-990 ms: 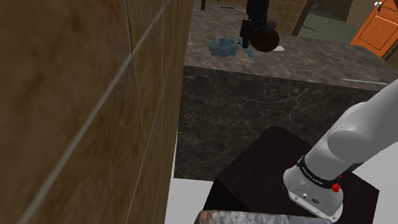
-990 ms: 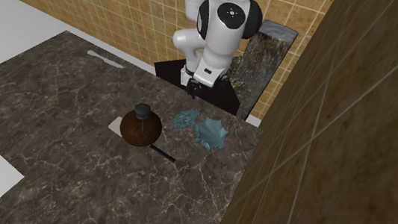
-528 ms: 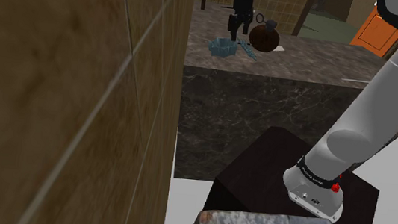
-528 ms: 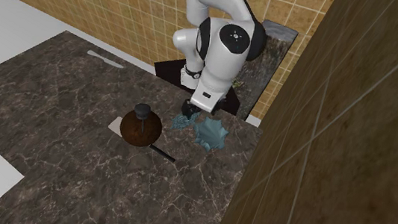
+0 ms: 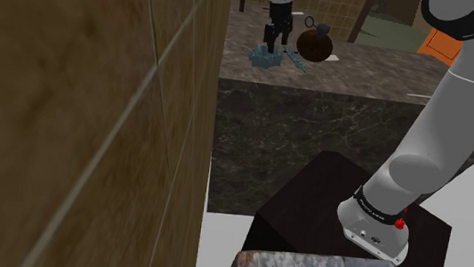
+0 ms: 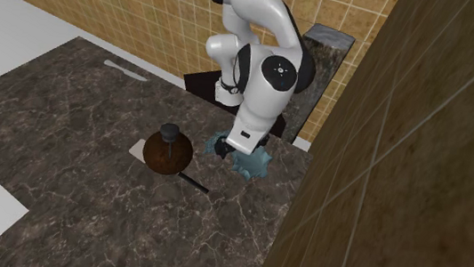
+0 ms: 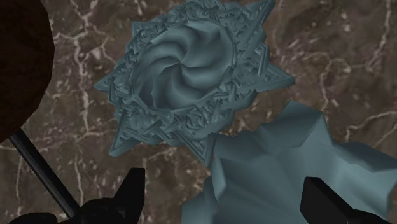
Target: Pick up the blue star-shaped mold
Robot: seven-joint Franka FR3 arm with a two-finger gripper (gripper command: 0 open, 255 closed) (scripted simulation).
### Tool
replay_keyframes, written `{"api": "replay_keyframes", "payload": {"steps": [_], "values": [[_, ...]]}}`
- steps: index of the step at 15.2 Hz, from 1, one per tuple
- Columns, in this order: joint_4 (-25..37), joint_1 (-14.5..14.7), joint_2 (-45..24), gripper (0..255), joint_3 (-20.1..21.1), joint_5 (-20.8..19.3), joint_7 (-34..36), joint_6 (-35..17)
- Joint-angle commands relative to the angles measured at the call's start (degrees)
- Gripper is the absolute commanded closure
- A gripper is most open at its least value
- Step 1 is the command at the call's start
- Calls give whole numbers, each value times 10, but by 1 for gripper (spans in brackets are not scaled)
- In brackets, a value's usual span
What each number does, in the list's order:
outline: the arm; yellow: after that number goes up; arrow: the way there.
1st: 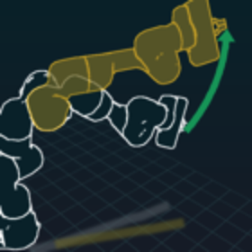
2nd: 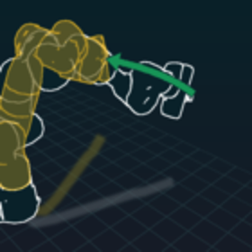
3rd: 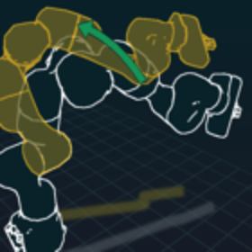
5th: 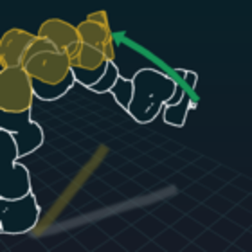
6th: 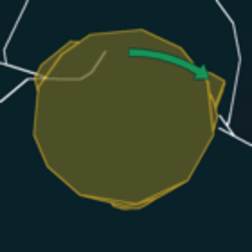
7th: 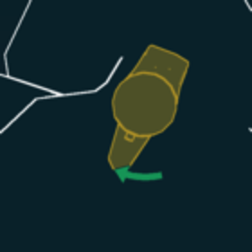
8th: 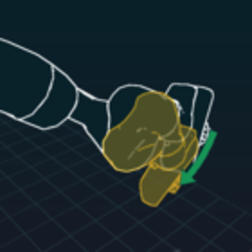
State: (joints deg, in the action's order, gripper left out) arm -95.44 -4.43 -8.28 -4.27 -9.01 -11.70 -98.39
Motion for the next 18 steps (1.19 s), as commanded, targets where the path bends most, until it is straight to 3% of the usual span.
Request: {"api": "replay_keyframes", "payload": {"steps": [1, 3, 4, 13, 18], "values": [[-16, -1, 0, 0, 0, -1, 1, -16], [-20, -1, 0, 0, 0, -1, 2, -20], [-21, -1, 1, 255, -1, -1, 2, -21], [-20, -1, 0, 255, 0, -1, 2, -20], [16, 0, 1, 255, 0, 0, -3, 17]]}}
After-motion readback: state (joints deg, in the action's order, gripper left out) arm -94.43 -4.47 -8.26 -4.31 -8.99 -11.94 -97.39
